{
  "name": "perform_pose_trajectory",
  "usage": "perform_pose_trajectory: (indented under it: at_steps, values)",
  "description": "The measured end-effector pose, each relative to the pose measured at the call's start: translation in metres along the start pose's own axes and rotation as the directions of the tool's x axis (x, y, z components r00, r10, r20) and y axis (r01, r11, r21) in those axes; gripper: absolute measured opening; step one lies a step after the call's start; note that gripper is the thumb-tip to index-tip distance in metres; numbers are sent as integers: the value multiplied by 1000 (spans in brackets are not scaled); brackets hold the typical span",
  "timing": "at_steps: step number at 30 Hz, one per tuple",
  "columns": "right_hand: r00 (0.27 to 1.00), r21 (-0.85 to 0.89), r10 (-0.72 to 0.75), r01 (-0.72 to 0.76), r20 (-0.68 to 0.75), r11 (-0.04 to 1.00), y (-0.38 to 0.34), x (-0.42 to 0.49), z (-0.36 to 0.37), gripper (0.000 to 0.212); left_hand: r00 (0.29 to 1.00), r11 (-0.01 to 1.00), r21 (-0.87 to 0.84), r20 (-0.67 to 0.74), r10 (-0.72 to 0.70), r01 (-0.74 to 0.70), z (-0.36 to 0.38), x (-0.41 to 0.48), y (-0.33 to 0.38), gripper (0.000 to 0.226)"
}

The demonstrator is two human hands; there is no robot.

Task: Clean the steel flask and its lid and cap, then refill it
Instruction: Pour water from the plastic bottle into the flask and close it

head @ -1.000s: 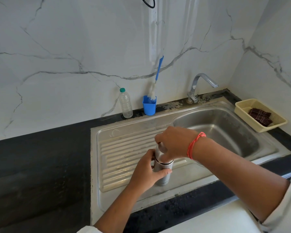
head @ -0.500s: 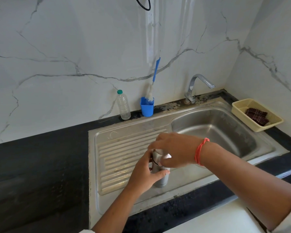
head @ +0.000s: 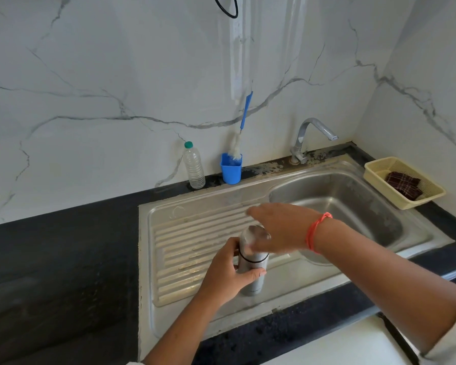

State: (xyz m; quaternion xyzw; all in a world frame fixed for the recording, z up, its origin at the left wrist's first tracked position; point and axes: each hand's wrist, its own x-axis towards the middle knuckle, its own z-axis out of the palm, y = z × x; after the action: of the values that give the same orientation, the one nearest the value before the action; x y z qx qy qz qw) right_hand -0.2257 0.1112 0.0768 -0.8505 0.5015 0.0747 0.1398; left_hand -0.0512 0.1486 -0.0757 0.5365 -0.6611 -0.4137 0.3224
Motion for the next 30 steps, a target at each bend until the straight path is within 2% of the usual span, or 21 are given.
perform_pose_trajectory:
  at_steps: [2, 4, 5, 8, 11, 13, 15, 18, 20, 24, 27, 30]
  values:
    - [988, 8, -152, 152, 8, 988, 1, -1, 3, 61, 1000, 1000, 4, -2, 6, -6, 1, 0, -1, 53]
    - [988, -61, -147, 145, -40, 988, -2, 2, 11, 45, 1000, 1000, 9, -9, 9, -9, 1, -1, -1, 53]
    - [992, -84, -97, 90, -85, 992, -5, 4, 14, 41, 1000, 1000, 12, -12, 8, -8, 2, -1, -1, 53]
    - [980, 4, 125, -126, -154, 992, -13, 8, 24, 64, 1000, 1000, 16, -12, -11, 11, 4, -3, -1, 58]
    - [977, -15, 188, -190, -97, 982, -9, 7, 19, 84, 999, 999, 12, 5, -37, 37, 4, -3, 0, 64]
    - [990, -86, 135, -139, -50, 987, 1, 7, 14, 83, 998, 998, -11, 27, -65, 66, 4, -1, 0, 59]
    - [1000, -49, -17, 17, -4, 999, 12, 11, 16, 77, 994, 995, -30, 60, -96, 98, 3, 1, -2, 54]
    - [972, 175, -233, 233, -19, 957, 18, 19, 30, 88, 983, 990, -33, 128, -135, 140, 3, 4, -3, 62]
    - [961, 305, -257, 275, -99, 912, 19, 23, 44, 74, 982, 990, -35, 136, -132, 138, 5, 5, -4, 65]
    - [918, 504, -95, 295, -385, 811, 12, 24, 77, 37, 989, 991, -16, 73, -130, 131, 14, 1, -4, 62]
    - [840, 611, 146, 250, -522, 751, -4, 21, 97, 29, 992, 992, -5, 10, -127, 127, 22, -3, -6, 62]
    - [771, 710, 325, 223, -548, 668, -19, 20, 106, 29, 988, 989, -9, -46, -146, 146, 30, -7, -5, 56]
